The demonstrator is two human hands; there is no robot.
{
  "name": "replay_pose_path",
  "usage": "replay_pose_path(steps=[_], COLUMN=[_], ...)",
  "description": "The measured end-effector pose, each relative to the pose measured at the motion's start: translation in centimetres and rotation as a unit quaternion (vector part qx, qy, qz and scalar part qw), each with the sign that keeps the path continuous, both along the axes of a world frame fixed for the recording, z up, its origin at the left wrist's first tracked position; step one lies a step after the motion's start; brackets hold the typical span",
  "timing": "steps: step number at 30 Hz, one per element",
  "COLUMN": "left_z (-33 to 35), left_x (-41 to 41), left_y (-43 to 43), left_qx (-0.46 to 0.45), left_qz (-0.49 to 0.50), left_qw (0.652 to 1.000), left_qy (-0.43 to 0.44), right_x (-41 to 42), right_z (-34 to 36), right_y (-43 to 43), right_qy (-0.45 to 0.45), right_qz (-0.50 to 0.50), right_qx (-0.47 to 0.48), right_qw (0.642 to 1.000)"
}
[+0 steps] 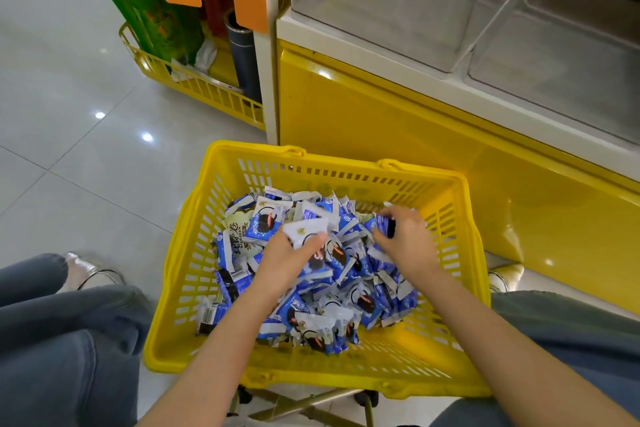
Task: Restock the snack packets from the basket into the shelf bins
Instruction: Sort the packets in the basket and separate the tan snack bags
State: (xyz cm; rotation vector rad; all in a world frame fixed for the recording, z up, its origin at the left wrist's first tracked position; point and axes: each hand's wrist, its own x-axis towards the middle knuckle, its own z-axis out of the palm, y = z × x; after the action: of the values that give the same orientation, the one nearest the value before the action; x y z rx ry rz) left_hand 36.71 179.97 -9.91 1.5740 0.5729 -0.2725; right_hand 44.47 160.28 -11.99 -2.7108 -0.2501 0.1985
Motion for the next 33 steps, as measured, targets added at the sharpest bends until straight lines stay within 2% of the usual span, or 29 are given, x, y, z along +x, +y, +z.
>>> replay_pose_path(steps=[4,8,11,13,15,17,20,22,24,26,29,33], left_z=[-0.2,-1.4,-1.4,-1.0,-0.3,-0.1,-0.5,-0.9,-1.4,-2.0,-2.4,-1.8], left_x=[5.1,7.7,8.5,8.1,6.2,3.4,-0.3,-1.8,-2.9,-3.7,-4.1,-4.7], left_y=[-2.1,-3.6,-3.4,-2.4,-0.3,2.4,6.3,7.6,7.6,7.2,7.1,7.7], left_qx=[0.068,0.109,0.142,0.185,0.227,0.29,0.339,0.355,0.38,0.361,0.313,0.363], left_qz=[-0.056,-0.134,-0.155,-0.164,-0.125,-0.043,0.042,0.033,-0.023,-0.04,0.018,-0.008], left_qw=[0.995,0.985,0.978,0.969,0.965,0.952,0.938,0.934,0.925,0.931,0.949,0.931], left_qy=[-0.039,-0.013,0.011,0.013,-0.029,-0.085,-0.054,-0.01,0.014,0.024,0.03,0.034], right_x=[3.0,3.9,3.8,3.2,1.7,-0.7,-5.3,-7.9,-9.7,-11.2,-12.7,-12.6], right_z=[0.3,-0.6,-0.5,0.1,1.2,2.0,1.7,0.9,0.0,-0.5,-0.8,-0.4], right_y=[0.7,0.0,-0.6,-0.5,0.4,1.8,4.4,5.9,7.3,8.5,9.8,9.8], right_qy=[-0.007,0.049,0.104,0.079,0.024,0.006,0.114,0.214,0.259,0.254,0.192,0.181], right_qz=[-0.007,-0.018,-0.018,0.009,0.027,0.056,0.137,0.191,0.235,0.258,0.285,0.26], right_qx=[-0.001,0.006,0.021,0.014,0.062,0.126,0.125,0.091,0.065,0.049,0.001,-0.02], right_qw=[1.0,0.999,0.994,0.997,0.997,0.99,0.976,0.954,0.934,0.931,0.939,0.948])
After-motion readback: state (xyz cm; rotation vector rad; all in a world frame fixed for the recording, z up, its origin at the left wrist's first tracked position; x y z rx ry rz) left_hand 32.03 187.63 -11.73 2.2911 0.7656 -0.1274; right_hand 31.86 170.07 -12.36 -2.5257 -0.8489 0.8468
